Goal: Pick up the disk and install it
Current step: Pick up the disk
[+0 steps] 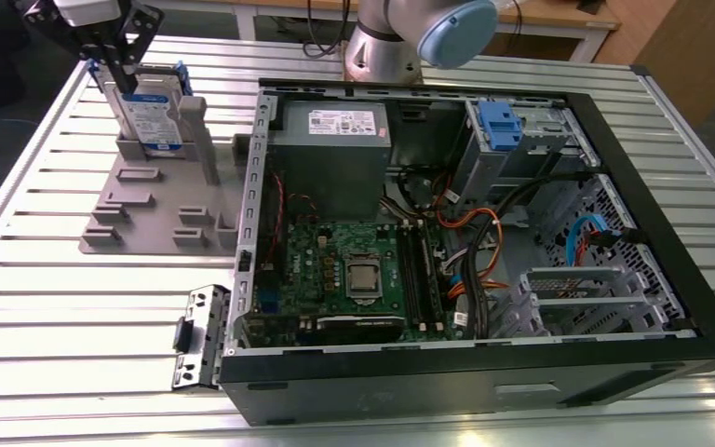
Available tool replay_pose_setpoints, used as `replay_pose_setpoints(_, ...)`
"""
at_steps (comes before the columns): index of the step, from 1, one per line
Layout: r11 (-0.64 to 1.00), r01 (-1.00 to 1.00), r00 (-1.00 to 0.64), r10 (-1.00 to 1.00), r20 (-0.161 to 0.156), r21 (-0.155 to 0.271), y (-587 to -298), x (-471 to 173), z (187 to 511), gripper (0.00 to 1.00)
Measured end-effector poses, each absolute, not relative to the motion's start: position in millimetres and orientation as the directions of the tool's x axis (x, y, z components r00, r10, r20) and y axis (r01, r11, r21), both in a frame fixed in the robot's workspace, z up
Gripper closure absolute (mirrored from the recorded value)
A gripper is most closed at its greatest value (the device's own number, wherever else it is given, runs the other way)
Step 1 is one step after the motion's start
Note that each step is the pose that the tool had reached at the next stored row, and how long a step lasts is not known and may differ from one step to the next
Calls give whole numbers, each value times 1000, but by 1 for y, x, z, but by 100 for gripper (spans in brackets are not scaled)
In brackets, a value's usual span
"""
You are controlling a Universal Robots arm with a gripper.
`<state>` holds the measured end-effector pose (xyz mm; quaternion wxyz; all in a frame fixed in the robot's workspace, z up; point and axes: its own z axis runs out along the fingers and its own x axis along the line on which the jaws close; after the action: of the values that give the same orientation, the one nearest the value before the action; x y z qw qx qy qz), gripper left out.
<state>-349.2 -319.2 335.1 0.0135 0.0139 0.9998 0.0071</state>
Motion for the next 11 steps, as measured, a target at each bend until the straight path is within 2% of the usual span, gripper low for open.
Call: replay_pose_setpoints(11,996,-82,-996,-82,-27,15,-319,-349,335,90)
